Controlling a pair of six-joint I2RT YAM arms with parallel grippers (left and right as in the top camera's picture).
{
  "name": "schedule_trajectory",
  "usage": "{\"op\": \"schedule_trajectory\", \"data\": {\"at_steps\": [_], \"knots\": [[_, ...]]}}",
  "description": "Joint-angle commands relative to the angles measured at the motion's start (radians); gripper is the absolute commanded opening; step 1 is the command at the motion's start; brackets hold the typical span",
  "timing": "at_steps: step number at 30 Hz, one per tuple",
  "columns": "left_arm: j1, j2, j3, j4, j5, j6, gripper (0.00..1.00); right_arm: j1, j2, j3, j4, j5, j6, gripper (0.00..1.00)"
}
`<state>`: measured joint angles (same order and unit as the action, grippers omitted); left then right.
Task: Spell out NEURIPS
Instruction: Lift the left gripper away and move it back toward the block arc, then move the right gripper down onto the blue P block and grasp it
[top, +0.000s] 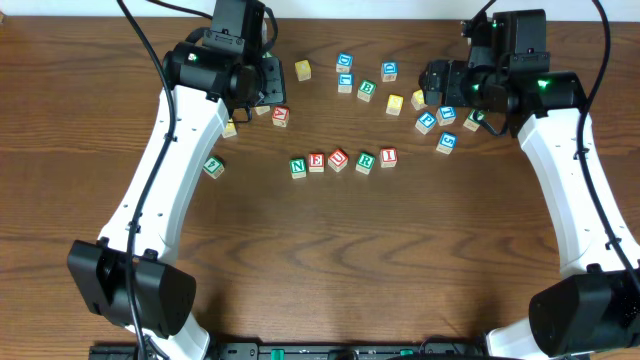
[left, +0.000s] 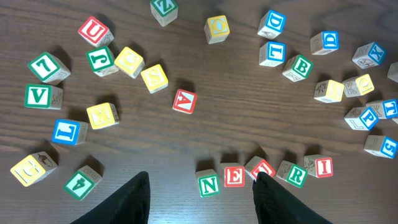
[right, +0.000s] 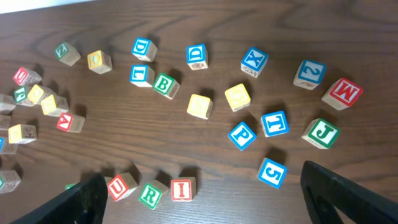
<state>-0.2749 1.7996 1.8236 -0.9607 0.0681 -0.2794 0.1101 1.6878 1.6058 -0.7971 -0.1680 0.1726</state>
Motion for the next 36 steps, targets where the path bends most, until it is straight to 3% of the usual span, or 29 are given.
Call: {"op": "schedule_trajectory", "data": {"at_steps": [1, 9, 16, 20, 36], "knots": [[0.005, -0.004, -0.005, 0.005, -0.069, 0.018, 0.53, 0.011, 0.001, 0.021, 0.008, 0.015, 0.007, 0.93], [0.005, -0.004, -0.005, 0.005, -0.111, 0.018, 0.54, 0.023, 0.055, 0.021, 0.02, 0.177, 0.292, 0.8], [0.005, -0.004, -0.005, 0.003, -0.111, 0.018, 0.54, 0.047, 0.181, 0.021, 0.043, 0.177, 0.401, 0.55], [0.005, -0.004, -0.005, 0.0, -0.111, 0.018, 0.54, 0.052, 0.238, 0.021, 0.046, 0.177, 0.438, 0.48], [0.005, -0.004, -0.005, 0.0, -0.111, 0.018, 0.54, 0.067, 0.351, 0.018, 0.045, 0.26, 0.486, 0.51]]}}
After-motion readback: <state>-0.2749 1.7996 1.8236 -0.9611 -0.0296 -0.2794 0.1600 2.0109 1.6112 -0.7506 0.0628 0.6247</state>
